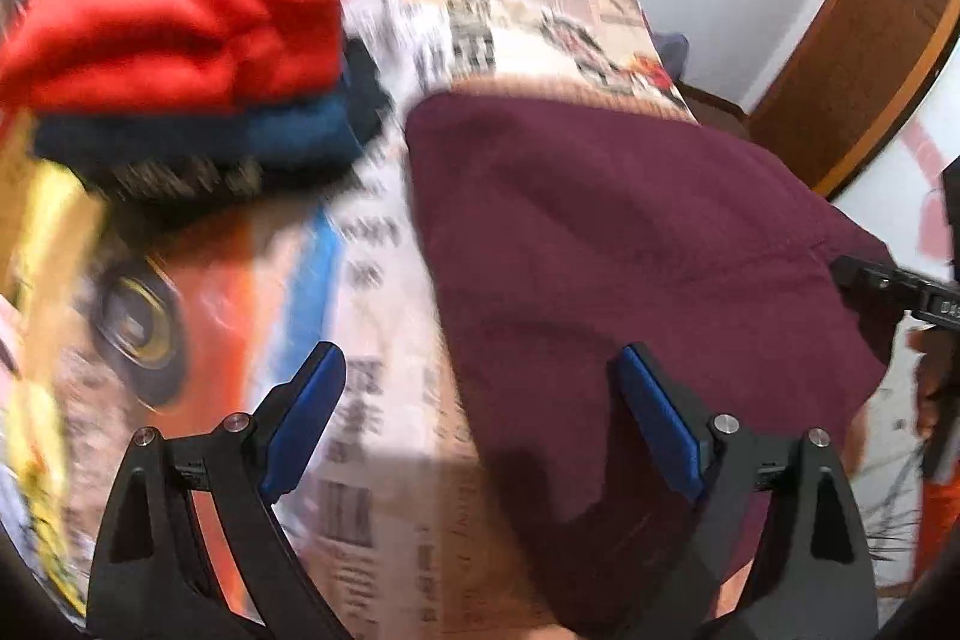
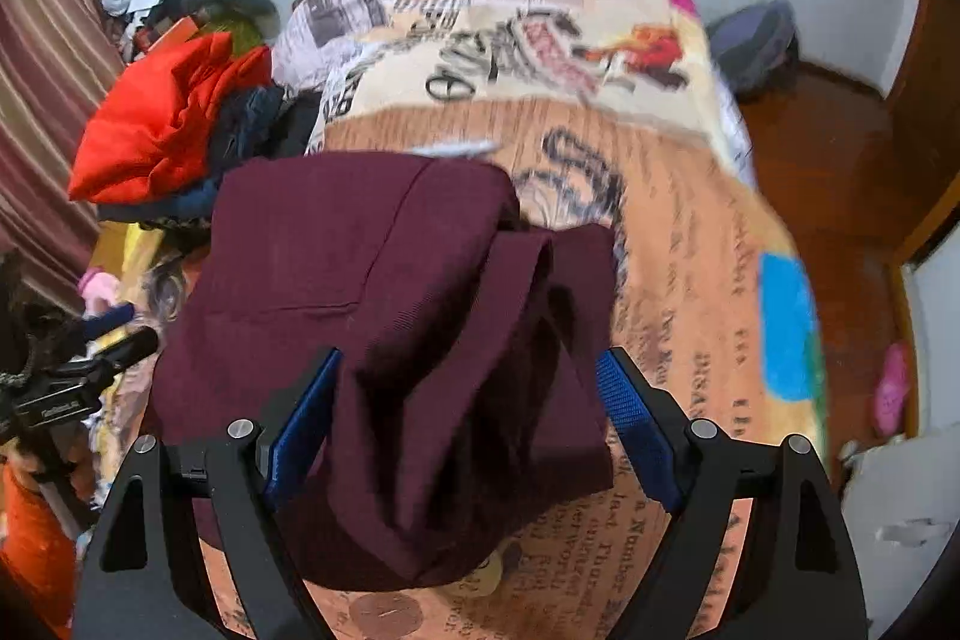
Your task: Fold large clothes
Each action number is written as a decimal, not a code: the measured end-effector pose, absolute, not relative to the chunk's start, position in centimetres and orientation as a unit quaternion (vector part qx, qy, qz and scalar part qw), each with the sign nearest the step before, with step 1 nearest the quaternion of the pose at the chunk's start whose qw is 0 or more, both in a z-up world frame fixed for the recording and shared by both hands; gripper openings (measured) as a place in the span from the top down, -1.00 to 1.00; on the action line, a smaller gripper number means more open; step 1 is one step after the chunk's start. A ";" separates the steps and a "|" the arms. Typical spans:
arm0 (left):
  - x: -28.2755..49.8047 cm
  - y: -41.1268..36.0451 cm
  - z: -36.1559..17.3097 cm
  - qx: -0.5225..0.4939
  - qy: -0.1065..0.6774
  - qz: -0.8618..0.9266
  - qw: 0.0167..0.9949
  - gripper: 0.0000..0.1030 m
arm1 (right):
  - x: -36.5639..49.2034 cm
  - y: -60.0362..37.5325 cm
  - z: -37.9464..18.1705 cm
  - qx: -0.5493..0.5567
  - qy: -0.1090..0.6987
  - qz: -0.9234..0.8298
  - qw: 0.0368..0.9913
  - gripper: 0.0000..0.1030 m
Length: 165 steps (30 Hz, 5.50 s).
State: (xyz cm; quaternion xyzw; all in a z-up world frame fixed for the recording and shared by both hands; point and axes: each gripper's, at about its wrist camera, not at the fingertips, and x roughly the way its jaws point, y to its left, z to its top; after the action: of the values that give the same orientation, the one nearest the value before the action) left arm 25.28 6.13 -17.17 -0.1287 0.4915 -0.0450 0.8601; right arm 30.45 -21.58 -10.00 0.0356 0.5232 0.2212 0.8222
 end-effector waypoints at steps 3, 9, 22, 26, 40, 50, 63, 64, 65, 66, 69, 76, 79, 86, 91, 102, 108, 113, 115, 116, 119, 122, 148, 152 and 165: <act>25.6 6.2 -18.4 -0.165 0.498 -0.069 0.848 -0.80 | 31.4 -23.0 -11.4 0.077 0.542 0.234 0.804 -0.81; 27.0 7.0 -20.3 -0.259 0.517 -0.115 0.808 -0.80 | 32.5 -23.7 -13.2 0.115 0.567 0.266 0.772 -0.98; 29.1 6.2 -21.9 -0.316 0.520 -0.135 0.782 -0.88 | 33.9 -24.4 -14.8 0.175 0.603 0.285 0.724 -1.00; 28.4 6.8 -21.7 -0.328 0.515 -0.130 0.781 -0.68 | 33.6 -24.7 -14.7 0.193 0.599 0.271 0.728 -0.96; 29.0 6.2 -16.8 -0.286 0.498 -0.136 0.808 0.05 | 32.1 -24.0 -10.7 0.173 0.561 0.269 0.763 0.18; 28.9 6.8 -11.1 -0.259 0.455 -0.156 0.837 0.31 | 31.8 -21.9 -5.6 0.160 0.514 0.286 0.793 0.42; 28.3 15.9 2.6 -0.226 0.307 -0.143 0.913 0.33 | 34.0 -12.7 5.4 0.118 0.397 0.360 0.836 0.44; 28.3 16.7 3.8 -0.219 0.295 -0.136 0.920 0.33 | 34.4 -11.8 6.1 0.117 0.391 0.365 0.837 0.44; 28.3 17.9 5.5 -0.209 0.278 -0.128 0.929 0.33 | 35.0 -10.5 6.8 0.118 0.384 0.372 0.837 0.44; 28.4 18.9 6.7 -0.203 0.267 -0.121 0.934 0.34 | 35.5 -9.6 7.4 0.118 0.378 0.379 0.836 0.44; 28.8 22.5 9.7 -0.185 0.239 -0.092 0.949 0.34 | 37.4 -5.3 8.8 0.123 0.360 0.407 0.830 0.44; 31.5 30.5 10.6 -0.140 0.227 -0.010 0.964 0.33 | 42.1 4.3 6.4 0.139 0.364 0.441 0.809 0.44; 34.6 33.6 6.6 -0.134 0.268 0.021 0.954 0.32 | 43.8 7.6 2.7 0.129 0.381 0.431 0.808 0.44; 40.4 36.3 -7.6 -0.088 0.376 0.118 0.915 -0.12 | 46.7 11.5 -8.6 0.058 0.471 0.364 0.802 0.41; 40.0 36.8 -7.2 -0.120 0.370 0.095 0.916 -0.23 | 46.9 10.0 -8.5 0.042 0.464 0.359 0.808 0.28; 35.7 32.8 -2.4 -0.086 0.360 0.134 0.919 -0.25 | 41.3 10.0 -2.6 -0.081 0.398 0.314 0.858 0.19; 29.5 29.1 3.6 -0.067 0.303 0.120 0.943 -0.25 | 36.6 7.5 2.3 -0.056 0.356 0.329 0.873 0.18; 22.9 24.9 9.0 -0.041 0.237 0.093 0.966 -0.25 | 30.5 5.1 7.0 -0.047 0.284 0.348 0.892 0.18; 20.4 23.5 10.4 -0.033 0.209 0.088 0.973 -0.25 | 27.9 4.0 8.7 -0.037 0.250 0.357 0.899 0.15; 18.9 22.7 10.9 -0.029 0.193 0.085 0.977 -0.25 | 26.4 3.4 9.6 -0.030 0.231 0.360 0.903 0.13; 14.9 20.4 11.8 -0.013 0.160 0.086 0.983 -0.25 | 22.6 2.0 10.9 -0.015 0.181 0.372 0.911 0.10; 11.0 18.5 12.0 -0.012 0.128 0.079 0.989 -0.26 | 19.2 1.1 11.4 -0.014 0.140 0.384 0.912 0.09; 2.2 12.8 8.3 -0.017 0.042 0.162 0.986 -0.96 | 13.3 -2.9 9.2 0.022 0.077 0.326 0.942 -1.00; 2.5 12.5 8.0 -0.009 0.044 0.160 0.986 -0.96 | 13.3 -3.3 8.9 0.028 0.081 0.325 0.942 -1.00; 3.1 12.6 7.1 -0.007 0.050 0.156 0.986 -0.96 | 13.0 -3.2 8.6 0.018 0.090 0.322 0.942 -1.00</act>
State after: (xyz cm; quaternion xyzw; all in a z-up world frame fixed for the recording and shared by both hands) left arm 3.10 12.59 7.06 -0.0073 0.0502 0.1563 0.9864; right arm 13.03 -3.20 8.59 0.0180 0.0895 0.3218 0.9424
